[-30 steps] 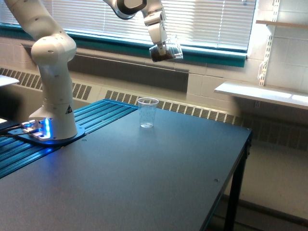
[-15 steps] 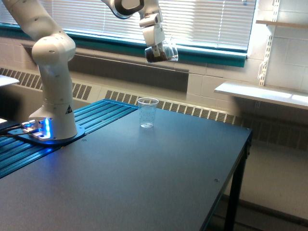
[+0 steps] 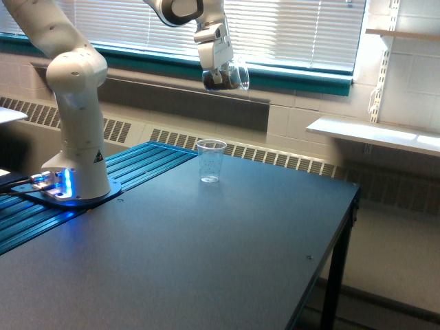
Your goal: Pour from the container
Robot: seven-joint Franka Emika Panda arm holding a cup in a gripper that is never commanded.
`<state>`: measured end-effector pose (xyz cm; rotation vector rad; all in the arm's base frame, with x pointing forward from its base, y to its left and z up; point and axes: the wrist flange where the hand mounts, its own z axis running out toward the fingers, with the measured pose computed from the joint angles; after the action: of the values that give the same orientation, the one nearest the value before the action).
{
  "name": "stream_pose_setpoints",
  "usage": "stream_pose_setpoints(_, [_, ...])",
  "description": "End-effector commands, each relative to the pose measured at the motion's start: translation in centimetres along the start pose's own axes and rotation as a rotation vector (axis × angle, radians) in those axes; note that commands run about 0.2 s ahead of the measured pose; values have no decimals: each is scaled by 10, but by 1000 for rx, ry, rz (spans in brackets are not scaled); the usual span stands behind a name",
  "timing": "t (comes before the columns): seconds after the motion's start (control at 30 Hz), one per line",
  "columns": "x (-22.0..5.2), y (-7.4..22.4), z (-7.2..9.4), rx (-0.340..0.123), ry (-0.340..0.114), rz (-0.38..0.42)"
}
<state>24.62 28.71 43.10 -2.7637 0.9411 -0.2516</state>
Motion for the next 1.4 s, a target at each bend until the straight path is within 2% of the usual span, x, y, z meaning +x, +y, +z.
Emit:
stream_pose_setpoints(0.03, [-12,-2,7,-3,-28,52])
stream_pose_setpoints(0.47, [-26,-8,12,-8,-60,124])
stream_pose_setpoints(0.9, [-39,-8,7,-23,-67,242])
stream_pose_setpoints(1.4, [-48,0,15,-56,-92,377])
